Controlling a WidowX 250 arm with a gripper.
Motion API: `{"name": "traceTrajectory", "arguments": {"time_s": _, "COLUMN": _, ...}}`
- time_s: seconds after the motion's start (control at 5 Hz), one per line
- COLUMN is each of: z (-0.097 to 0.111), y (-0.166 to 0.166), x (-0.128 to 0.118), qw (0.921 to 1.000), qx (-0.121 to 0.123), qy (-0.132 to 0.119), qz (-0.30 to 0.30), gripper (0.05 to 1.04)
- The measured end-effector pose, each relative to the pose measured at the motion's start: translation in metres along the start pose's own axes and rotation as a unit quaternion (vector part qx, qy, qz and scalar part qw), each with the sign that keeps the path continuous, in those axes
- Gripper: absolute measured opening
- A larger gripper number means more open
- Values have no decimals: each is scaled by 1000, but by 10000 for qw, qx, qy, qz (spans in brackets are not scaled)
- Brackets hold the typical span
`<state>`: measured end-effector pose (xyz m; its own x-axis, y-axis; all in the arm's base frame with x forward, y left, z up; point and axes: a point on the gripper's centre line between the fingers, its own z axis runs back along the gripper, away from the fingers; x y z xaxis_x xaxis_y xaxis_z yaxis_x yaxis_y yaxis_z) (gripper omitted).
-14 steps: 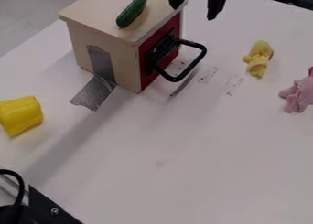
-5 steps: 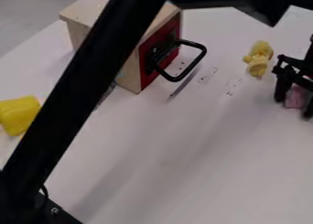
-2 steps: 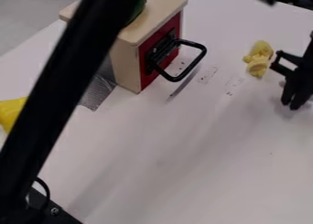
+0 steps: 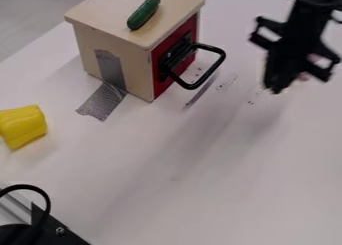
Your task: Put the pink object to the left side of the table
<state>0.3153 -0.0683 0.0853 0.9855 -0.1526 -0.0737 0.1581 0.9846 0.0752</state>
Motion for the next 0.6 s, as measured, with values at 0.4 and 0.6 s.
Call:
{"name": "traceTrajectory", "arguments": {"time_s": 0.4, "z": -36, "y": 78, "x": -96, "qw": 9993, "qx": 4, "qy": 324, "qz": 206, "gripper": 79}}
{"name": "traceTrajectory", "arguments": {"time_s": 0.6, "z": -59, "y": 99, "x": -126, "qw": 9985, "qx": -358, "qy": 300, "qz": 293, "gripper": 79}}
